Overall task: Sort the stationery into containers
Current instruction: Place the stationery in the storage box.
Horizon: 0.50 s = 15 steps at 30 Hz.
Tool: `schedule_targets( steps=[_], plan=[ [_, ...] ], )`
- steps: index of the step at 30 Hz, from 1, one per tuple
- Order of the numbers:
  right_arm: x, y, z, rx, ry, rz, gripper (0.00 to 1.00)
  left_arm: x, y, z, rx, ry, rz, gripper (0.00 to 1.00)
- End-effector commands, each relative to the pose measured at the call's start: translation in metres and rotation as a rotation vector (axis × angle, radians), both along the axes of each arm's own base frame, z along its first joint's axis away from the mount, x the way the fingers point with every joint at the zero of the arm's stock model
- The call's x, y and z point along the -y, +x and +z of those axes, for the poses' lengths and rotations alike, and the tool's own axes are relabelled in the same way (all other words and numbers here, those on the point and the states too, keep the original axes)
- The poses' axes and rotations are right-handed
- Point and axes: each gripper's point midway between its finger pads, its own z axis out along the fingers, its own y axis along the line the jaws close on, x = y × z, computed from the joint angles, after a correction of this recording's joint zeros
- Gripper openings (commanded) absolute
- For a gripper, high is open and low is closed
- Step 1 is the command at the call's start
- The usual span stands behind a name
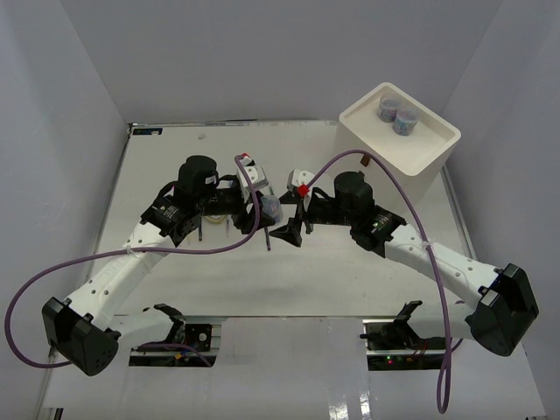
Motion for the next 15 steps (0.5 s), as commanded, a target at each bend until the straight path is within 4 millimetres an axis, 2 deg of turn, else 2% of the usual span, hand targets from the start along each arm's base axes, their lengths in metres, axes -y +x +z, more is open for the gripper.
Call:
schedule_targets(
  steps=[1, 11, 15],
  plan=[
    [-0.005, -0.001, 0.013, 0.047, 0.031, 0.022, 0.91, 0.001, -0.007, 0.021, 0.074, -0.049, -0.034, 0.49],
    [-0.007, 0.008, 0.017, 0.066, 0.045, -0.011, 0.71, 0.003, -0.014, 0.021, 0.062, -0.060, -0.065, 0.48],
    [-0.006, 0.011, 0.014, 0.065, 0.041, -0.028, 0.54, 0.003, -0.015, 0.022, 0.061, -0.064, -0.069, 0.54]
  ],
)
